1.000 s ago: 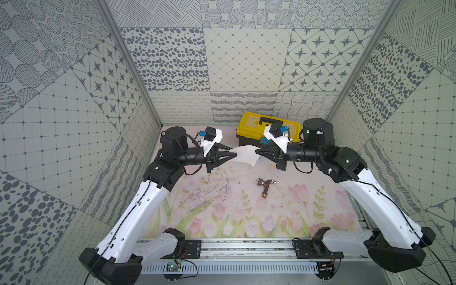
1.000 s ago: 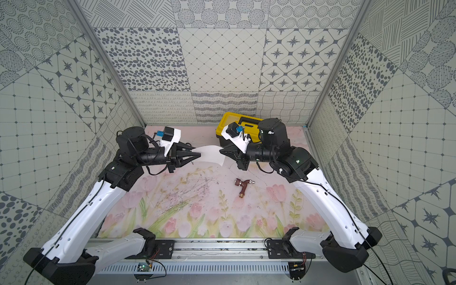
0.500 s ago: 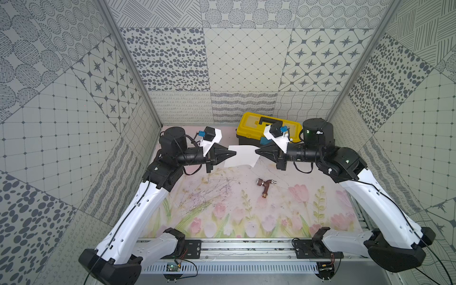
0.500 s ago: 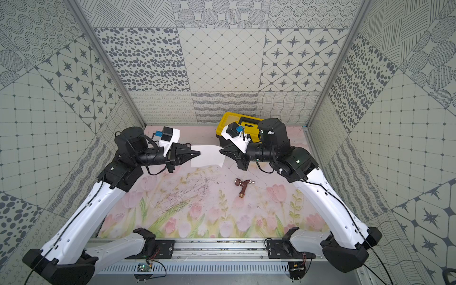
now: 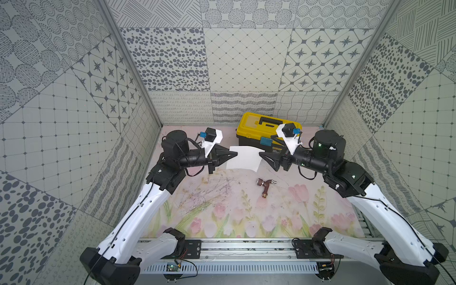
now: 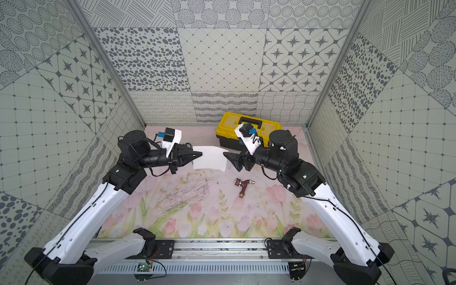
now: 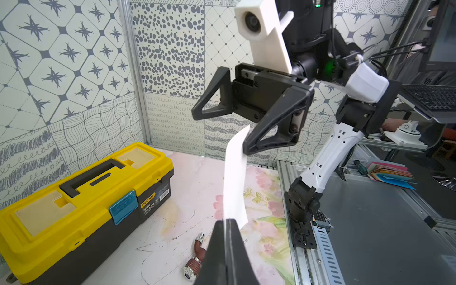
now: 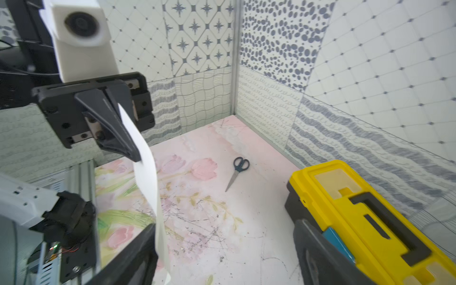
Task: Fold the square paper along the opposite sides
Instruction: Pick up the paper from the center of the board, then fold the paper.
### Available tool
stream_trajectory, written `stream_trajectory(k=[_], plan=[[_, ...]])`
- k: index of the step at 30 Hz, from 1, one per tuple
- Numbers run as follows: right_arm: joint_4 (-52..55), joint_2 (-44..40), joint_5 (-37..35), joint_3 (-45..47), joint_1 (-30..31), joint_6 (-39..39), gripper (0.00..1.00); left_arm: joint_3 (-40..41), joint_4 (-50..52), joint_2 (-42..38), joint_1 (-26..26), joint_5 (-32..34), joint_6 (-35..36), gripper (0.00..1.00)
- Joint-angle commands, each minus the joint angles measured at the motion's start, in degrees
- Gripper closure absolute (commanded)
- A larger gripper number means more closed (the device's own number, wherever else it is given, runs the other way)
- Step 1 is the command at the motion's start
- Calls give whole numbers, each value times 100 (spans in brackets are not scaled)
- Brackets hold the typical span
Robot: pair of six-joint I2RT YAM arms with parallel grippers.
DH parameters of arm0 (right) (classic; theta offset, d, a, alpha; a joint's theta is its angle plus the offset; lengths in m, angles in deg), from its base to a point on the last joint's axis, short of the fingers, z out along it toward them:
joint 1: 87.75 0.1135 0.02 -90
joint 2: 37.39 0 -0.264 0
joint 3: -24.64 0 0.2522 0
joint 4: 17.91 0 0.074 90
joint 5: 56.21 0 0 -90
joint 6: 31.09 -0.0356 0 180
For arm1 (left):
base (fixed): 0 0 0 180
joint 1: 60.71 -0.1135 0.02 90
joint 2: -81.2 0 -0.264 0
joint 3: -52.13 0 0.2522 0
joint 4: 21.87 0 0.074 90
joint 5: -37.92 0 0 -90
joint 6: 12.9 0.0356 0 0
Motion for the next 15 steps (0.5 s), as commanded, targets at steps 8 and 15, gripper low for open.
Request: stream_trajectory(k=[8,15], plan=[[-1370,-174,727,649,-1077,-966,13,808,-3235,-95,16,810,-2335,100],[-1627,15,2233,723,-1083,-641,14,709,-3619,127,36,722,-2847,100]])
